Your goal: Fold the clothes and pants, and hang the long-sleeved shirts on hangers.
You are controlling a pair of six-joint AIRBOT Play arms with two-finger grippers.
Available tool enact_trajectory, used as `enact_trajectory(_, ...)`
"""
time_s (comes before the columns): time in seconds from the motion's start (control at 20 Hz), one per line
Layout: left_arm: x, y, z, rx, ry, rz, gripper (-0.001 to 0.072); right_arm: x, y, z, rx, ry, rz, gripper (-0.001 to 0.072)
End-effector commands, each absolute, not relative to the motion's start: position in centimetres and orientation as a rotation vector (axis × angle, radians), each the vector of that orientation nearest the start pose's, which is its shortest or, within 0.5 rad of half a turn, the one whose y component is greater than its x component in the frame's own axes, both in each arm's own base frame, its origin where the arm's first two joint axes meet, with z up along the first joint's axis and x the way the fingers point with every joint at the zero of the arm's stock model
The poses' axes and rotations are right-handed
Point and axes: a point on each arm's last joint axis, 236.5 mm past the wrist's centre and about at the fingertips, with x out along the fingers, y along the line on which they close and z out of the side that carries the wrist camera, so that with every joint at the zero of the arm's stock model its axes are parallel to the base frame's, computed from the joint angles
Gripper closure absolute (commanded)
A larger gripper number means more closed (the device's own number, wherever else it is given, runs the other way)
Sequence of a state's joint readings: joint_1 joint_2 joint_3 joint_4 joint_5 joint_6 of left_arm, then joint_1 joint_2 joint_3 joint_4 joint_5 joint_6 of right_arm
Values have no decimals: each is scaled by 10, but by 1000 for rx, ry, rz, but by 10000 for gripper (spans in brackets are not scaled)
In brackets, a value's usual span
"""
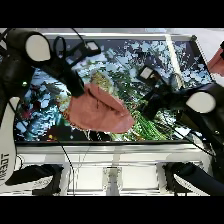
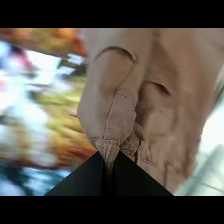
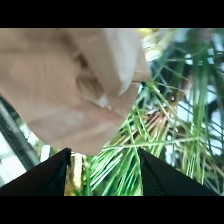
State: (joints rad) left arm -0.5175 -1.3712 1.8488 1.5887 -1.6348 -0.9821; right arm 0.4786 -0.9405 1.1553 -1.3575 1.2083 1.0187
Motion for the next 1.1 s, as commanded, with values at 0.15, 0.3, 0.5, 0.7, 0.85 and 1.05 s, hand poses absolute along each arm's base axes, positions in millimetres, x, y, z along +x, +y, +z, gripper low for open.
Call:
enact_trajectory(0.15,482,-242,312,1084,265,-480,683,346,227,78,-595,762,837,228)
enact_trajectory(0.3,483,-259,316,1085,210,-490,682,369,231,95,-504,678,759,229)
enact_trajectory(0.5,480,-255,295,1073,291,-506,681,392,226,92,-431,663,682,228)
enact_trajectory(0.7,476,-251,287,1079,333,-515,681,405,206,76,-587,674,633,229)
enact_trajectory(0.85,475,-249,285,1082,346,-517,680,417,191,83,-714,624,588,227)
enact_trajectory(1.05,474,-248,279,1094,367,-525,680,431,197,80,-832,548,618,226)
